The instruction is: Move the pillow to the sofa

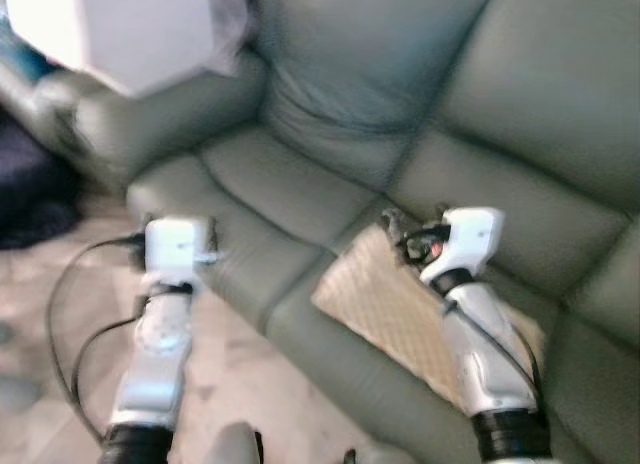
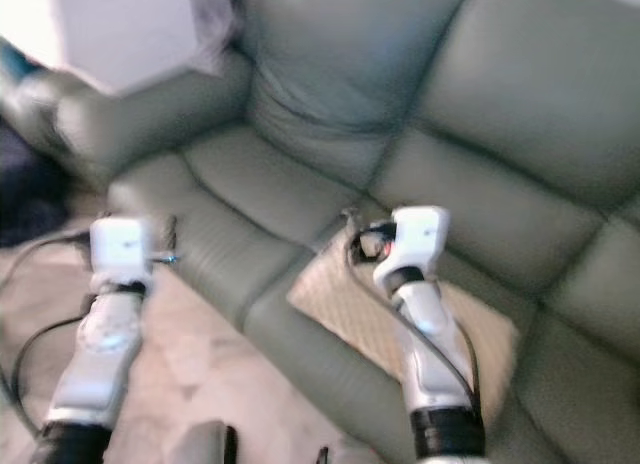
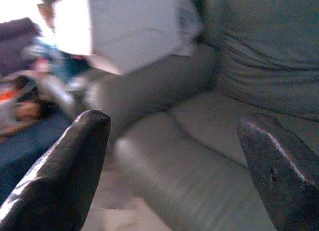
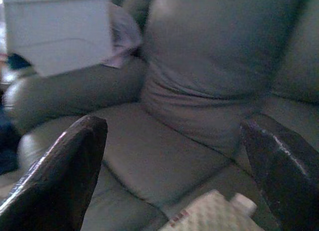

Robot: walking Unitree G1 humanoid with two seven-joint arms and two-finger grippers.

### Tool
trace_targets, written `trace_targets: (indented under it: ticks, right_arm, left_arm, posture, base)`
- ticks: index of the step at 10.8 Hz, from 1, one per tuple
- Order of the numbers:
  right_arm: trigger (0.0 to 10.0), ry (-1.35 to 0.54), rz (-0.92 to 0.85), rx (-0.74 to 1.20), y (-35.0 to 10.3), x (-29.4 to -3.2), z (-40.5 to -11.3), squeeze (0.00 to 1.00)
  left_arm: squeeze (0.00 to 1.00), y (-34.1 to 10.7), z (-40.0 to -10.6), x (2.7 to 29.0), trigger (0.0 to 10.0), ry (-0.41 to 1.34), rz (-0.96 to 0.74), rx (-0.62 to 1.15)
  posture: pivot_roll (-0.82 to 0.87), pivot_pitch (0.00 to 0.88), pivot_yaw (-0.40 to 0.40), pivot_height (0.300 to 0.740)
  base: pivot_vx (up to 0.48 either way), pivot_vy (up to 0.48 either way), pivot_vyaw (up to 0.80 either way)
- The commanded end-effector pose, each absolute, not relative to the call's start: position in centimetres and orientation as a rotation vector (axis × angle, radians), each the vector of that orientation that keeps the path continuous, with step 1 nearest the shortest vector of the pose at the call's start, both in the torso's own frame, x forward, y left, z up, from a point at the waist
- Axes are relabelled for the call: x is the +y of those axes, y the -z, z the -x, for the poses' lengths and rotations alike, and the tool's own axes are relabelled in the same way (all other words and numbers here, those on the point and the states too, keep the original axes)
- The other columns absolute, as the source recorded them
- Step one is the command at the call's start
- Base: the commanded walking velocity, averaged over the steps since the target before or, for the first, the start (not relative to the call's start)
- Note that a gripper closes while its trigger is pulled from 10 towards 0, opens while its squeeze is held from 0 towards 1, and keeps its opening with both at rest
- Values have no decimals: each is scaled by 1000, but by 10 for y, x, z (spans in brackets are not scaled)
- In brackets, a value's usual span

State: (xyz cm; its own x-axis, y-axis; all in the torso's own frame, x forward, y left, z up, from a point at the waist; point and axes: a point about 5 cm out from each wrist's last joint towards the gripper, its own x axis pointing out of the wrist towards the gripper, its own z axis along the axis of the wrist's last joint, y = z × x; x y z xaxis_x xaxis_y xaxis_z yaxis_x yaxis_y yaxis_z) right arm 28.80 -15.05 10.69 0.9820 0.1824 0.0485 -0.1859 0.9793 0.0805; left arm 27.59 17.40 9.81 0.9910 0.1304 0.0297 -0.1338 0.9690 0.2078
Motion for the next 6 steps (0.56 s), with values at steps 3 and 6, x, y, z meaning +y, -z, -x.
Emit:
trace_targets:
  ticks: [3, 6]
  right_arm:
    - [10000, -185, -76, -36, -105, -153, -288, 0]
    - [10000, -164, -104, -35, -106, -158, -291, 0]
  left_arm:
    - [0, -100, -278, 161, 10000, -110, -198, -29]
    - [0, -99, -280, 156, 10000, -101, -194, -18]
  posture:
    - [-32, 45, -64, 740]
    - [-37, 45, -66, 740]
  base:
    - [0, 0, 794]
    - [0, 297, 448]
